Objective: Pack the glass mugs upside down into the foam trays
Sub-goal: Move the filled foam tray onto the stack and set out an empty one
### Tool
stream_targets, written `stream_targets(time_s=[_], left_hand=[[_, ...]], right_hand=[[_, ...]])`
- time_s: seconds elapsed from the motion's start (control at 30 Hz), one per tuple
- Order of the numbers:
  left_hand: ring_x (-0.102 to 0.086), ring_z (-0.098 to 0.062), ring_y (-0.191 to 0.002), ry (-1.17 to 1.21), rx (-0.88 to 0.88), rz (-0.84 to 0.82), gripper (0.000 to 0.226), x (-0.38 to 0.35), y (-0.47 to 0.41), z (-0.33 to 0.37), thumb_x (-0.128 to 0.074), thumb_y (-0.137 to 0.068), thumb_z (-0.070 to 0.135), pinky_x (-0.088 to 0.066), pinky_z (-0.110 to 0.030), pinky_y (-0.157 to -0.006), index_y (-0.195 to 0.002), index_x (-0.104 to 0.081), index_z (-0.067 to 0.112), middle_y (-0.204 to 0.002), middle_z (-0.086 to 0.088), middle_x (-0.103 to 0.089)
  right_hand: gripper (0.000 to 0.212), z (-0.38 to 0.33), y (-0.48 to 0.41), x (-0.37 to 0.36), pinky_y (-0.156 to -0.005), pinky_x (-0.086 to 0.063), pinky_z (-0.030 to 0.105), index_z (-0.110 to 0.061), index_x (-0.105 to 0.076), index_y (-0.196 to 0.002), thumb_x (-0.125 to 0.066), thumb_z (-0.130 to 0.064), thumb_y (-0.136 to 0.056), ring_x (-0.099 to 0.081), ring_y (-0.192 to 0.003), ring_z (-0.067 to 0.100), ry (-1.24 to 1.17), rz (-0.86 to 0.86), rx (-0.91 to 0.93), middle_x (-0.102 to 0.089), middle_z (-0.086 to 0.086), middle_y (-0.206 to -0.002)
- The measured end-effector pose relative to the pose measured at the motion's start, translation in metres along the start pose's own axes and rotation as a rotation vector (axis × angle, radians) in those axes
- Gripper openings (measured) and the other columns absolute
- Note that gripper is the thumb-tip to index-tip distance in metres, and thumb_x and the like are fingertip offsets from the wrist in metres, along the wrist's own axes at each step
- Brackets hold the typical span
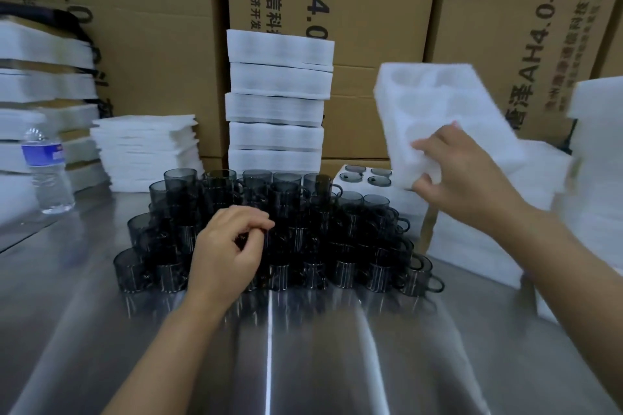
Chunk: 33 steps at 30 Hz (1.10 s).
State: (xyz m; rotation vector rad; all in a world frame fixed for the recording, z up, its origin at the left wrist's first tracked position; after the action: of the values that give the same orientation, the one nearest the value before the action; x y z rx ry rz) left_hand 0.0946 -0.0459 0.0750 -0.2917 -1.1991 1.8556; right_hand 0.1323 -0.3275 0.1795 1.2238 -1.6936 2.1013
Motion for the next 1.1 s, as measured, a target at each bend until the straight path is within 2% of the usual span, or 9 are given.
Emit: stream_targets(time_s=[0.17,0.3,0.43,0.5,0.63,0.73,0.87,1.0,1.1], left_hand=[[-0.063,-0.006,-0.098,0.104,0.114,0.154,0.037,0.022,-0.004,-0.008,-0.048,-0.088,-0.008,-0.048,-0.017,-0.083,-0.088,-0.069,0.022,-0.103,0.006,-0.068],[-0.065,0.0,-0.093,0.24,0.204,0.287,0.038,0.043,-0.011,-0.013,-0.044,-0.088,-0.008,-0.052,-0.016,-0.082,-0.086,-0.07,0.02,-0.096,0.005,-0.071],[-0.068,-0.007,-0.093,0.417,0.29,0.268,0.033,0.054,-0.013,-0.018,-0.046,-0.09,-0.003,-0.055,-0.018,-0.073,-0.086,-0.069,0.02,-0.084,0.012,-0.074],[-0.07,-0.011,-0.092,0.441,0.322,0.183,0.031,0.054,-0.015,-0.018,-0.048,-0.091,-0.001,-0.054,-0.022,-0.073,-0.085,-0.069,0.02,-0.083,0.008,-0.075],[-0.07,-0.012,-0.092,0.355,0.333,-0.235,0.027,0.037,-0.012,-0.015,-0.053,-0.092,0.002,-0.054,-0.019,-0.076,-0.09,-0.072,0.021,-0.088,0.005,-0.075],[-0.067,-0.002,-0.094,0.18,0.37,-0.581,0.019,0.017,0.0,-0.016,-0.064,-0.088,0.013,-0.051,-0.021,-0.086,-0.091,-0.073,0.03,-0.092,0.013,-0.074],[-0.058,0.013,-0.099,-0.019,0.336,-0.806,0.021,-0.006,0.011,-0.012,-0.07,-0.082,0.03,-0.045,-0.023,-0.096,-0.091,-0.067,0.05,-0.1,0.031,-0.066],[-0.055,0.019,-0.095,-0.116,0.281,-0.95,0.025,-0.027,0.025,-0.006,-0.069,-0.083,0.035,-0.04,-0.006,-0.085,-0.104,-0.065,0.049,-0.11,0.037,-0.057],[-0.047,0.01,-0.116,-0.115,0.247,-0.96,0.027,-0.037,0.031,-0.007,-0.066,-0.087,0.028,-0.031,-0.006,-0.094,-0.112,-0.066,0.037,-0.124,0.03,-0.054]], right_hand=[[0.035,-0.064,0.076,-0.007,-0.115,-0.019,0.042,-0.001,-0.067,-0.098,-0.074,0.005,-0.064,-0.059,-0.079,0.026,-0.125,-0.093,0.31,-0.057,0.008,-0.085],[0.02,-0.084,0.128,-0.015,-0.115,-0.026,0.041,-0.009,-0.068,-0.094,-0.066,-0.01,-0.074,-0.058,-0.083,0.014,-0.214,-0.117,0.419,-0.059,0.004,-0.087],[0.017,-0.081,0.157,-0.02,-0.112,-0.033,0.038,-0.015,-0.069,-0.09,-0.07,-0.008,-0.075,-0.06,-0.102,0.011,-0.258,-0.081,0.454,-0.061,0.003,-0.09],[0.017,-0.078,0.165,-0.023,-0.11,-0.036,0.037,-0.018,-0.065,-0.09,-0.06,-0.004,-0.081,-0.057,-0.112,0.009,-0.32,-0.077,0.473,-0.06,0.001,-0.092],[0.046,-0.069,0.171,-0.037,-0.106,-0.041,0.036,-0.016,-0.068,-0.083,-0.063,0.019,-0.054,-0.056,-0.116,0.009,-0.294,-0.166,0.478,-0.062,0.003,-0.091],[0.036,-0.061,0.17,-0.044,-0.105,-0.041,0.034,-0.015,-0.068,-0.081,-0.04,0.006,-0.081,-0.056,-0.118,0.007,-0.329,-0.196,0.454,-0.062,0.003,-0.093],[0.059,-0.057,0.161,-0.05,-0.105,-0.039,0.027,-0.013,-0.071,-0.074,-0.018,-0.017,-0.101,-0.058,-0.113,0.005,-0.354,-0.175,0.399,-0.064,0.004,-0.091],[0.061,-0.057,0.153,-0.053,-0.102,-0.042,0.023,-0.018,-0.075,-0.071,-0.023,-0.02,-0.103,-0.063,-0.102,0.004,-0.329,-0.162,0.39,-0.064,0.0,-0.083],[0.049,-0.05,0.141,-0.05,-0.087,-0.051,0.02,-0.029,-0.076,-0.075,-0.046,0.009,-0.082,-0.066,-0.095,-0.001,-0.412,-0.283,0.279,-0.065,-0.016,-0.086]])
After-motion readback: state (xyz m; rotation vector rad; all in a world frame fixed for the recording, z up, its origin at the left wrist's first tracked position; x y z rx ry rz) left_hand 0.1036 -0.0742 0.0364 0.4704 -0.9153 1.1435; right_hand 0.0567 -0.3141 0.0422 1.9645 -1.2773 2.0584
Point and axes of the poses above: each hand's wrist, its own y-axis away from the middle knuckle, its own x-axis out of the back of the hand, z = x × y, the point moved 4 cm from there along -y, towards the middle knuckle
